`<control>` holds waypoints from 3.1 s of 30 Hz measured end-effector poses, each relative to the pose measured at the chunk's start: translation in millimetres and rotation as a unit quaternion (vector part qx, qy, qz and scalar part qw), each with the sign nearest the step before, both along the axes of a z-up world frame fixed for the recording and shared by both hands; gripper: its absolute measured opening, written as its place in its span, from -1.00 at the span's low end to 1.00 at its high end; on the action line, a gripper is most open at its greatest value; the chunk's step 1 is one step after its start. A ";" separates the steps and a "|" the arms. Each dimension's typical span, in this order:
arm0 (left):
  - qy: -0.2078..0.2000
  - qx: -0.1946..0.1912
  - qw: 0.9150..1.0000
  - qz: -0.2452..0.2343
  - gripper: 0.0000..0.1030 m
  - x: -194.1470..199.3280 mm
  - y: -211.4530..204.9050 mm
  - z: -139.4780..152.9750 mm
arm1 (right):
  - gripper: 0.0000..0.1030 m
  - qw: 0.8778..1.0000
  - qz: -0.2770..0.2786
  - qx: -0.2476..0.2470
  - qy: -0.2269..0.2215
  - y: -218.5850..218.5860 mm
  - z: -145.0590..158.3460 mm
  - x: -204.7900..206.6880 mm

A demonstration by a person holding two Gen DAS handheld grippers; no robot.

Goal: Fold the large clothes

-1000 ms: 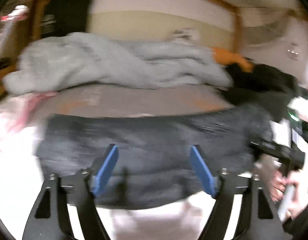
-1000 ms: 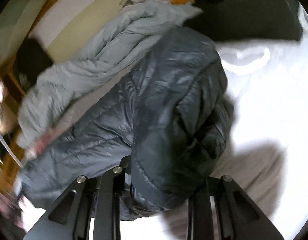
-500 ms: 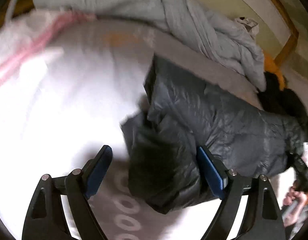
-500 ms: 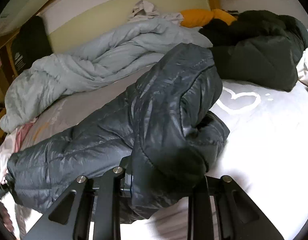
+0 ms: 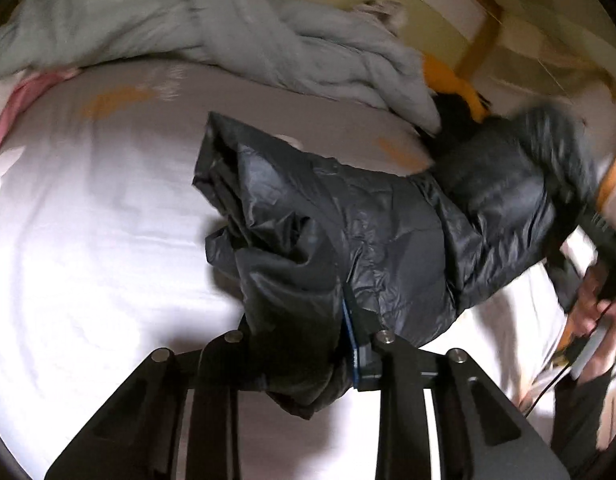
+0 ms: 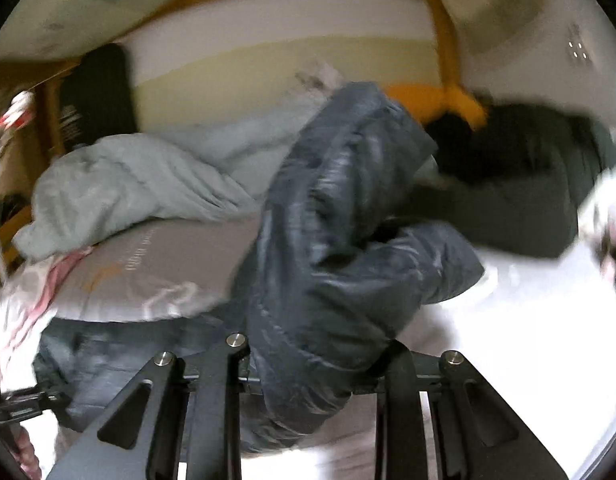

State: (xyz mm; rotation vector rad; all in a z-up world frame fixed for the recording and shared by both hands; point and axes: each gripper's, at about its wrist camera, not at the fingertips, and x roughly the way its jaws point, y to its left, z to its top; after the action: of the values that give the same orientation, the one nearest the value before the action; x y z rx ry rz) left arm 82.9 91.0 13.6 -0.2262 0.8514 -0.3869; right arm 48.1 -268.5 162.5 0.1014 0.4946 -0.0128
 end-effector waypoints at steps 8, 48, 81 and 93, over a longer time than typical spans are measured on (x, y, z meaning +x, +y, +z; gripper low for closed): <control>0.009 0.010 1.000 0.009 -0.42 14.2 -14.5 -6.4 | -0.39 0.988 0.122 -0.086 -0.027 94.8 5.2 -17.9; -0.064 0.116 0.991 0.031 0.03 9.9 -40.3 38.9 | 0.74 0.997 0.073 -0.022 0.031 63.2 -28.5 -38.5; -0.059 0.040 0.987 0.145 0.52 24.7 -0.7 38.4 | 0.74 0.989 0.143 -0.012 0.047 113.8 -51.1 17.7; -0.054 0.171 0.968 0.173 0.67 26.3 -6.4 2.8 | 0.74 0.992 0.100 -0.002 0.071 62.7 -66.1 25.0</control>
State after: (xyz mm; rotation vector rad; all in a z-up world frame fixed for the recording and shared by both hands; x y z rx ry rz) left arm 109.1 84.7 16.4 -0.0302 0.7397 0.0768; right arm 73.1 -205.8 96.3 0.0472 0.6460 0.1766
